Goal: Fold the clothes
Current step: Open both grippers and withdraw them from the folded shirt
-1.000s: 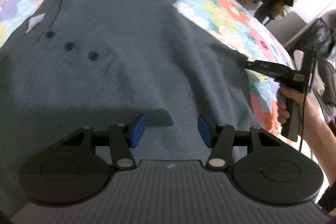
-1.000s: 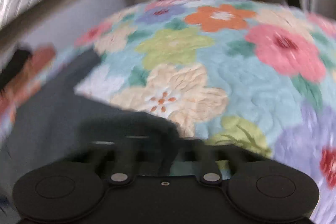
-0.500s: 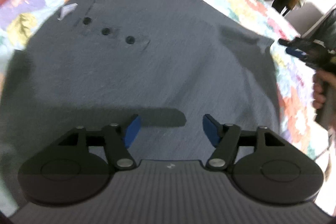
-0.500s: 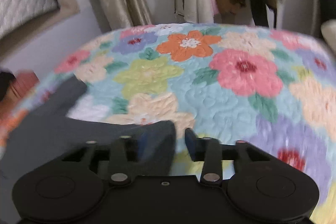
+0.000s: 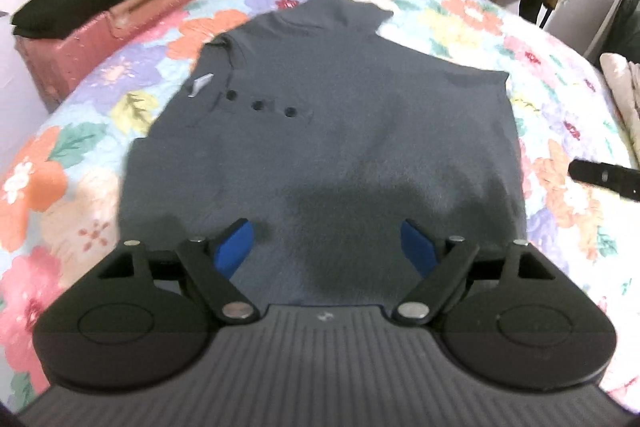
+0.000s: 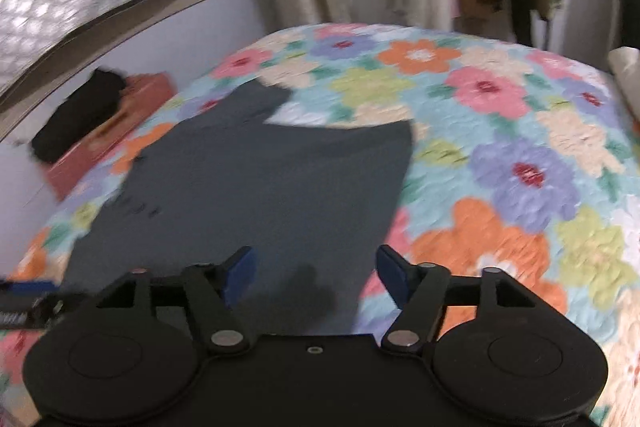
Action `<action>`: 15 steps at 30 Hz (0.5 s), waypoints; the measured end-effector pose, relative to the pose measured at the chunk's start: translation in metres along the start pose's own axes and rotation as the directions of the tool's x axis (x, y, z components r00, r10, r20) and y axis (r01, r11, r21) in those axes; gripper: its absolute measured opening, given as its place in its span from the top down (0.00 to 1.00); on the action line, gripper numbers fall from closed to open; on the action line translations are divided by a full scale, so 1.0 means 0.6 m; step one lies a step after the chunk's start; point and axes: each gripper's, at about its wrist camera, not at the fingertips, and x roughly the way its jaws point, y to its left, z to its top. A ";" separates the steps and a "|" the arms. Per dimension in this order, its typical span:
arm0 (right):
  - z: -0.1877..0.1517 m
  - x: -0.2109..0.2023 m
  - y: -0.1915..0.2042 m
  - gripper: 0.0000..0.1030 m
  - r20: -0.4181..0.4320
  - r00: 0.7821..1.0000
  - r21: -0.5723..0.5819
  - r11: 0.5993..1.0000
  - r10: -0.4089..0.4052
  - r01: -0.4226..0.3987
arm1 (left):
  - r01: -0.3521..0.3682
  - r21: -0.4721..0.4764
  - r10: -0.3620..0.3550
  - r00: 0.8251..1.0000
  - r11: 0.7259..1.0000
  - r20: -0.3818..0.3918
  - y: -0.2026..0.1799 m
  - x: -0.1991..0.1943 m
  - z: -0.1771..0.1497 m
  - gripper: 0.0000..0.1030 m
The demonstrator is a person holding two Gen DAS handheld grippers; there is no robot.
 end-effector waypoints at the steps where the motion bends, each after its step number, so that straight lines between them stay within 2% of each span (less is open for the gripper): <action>1: -0.002 -0.010 0.013 0.21 -0.006 1.000 -0.024 1.000 0.007 -0.007 | 0.003 -0.001 -0.003 1.000 1.000 0.003 0.003 -0.010 -0.004 0.20; 3: -0.005 -0.026 0.041 0.20 -0.013 1.000 -0.091 0.996 -0.005 0.004 | 0.015 0.009 -0.015 1.000 1.000 0.015 0.003 -0.032 -0.009 0.20; 5: -0.009 -0.035 0.068 0.19 -0.017 0.999 -0.171 0.984 -0.050 0.047 | 0.009 0.042 -0.011 0.999 0.999 0.036 -0.002 -0.051 -0.010 0.17; 7: -0.015 -0.046 0.082 0.17 -0.026 0.997 -0.199 0.978 -0.066 0.060 | -0.001 0.075 -0.003 0.998 0.997 0.056 -0.008 -0.070 -0.010 0.16; 12: -0.038 -0.077 0.095 0.17 -0.112 0.993 -0.167 0.985 0.027 -0.046 | 0.008 0.130 -0.018 0.997 0.991 0.075 -0.022 -0.100 -0.025 0.14; 15: -0.056 -0.108 0.097 0.17 -0.125 0.991 -0.166 0.984 0.050 -0.071 | 0.014 0.131 -0.023 0.998 0.991 0.066 -0.022 -0.105 -0.036 0.14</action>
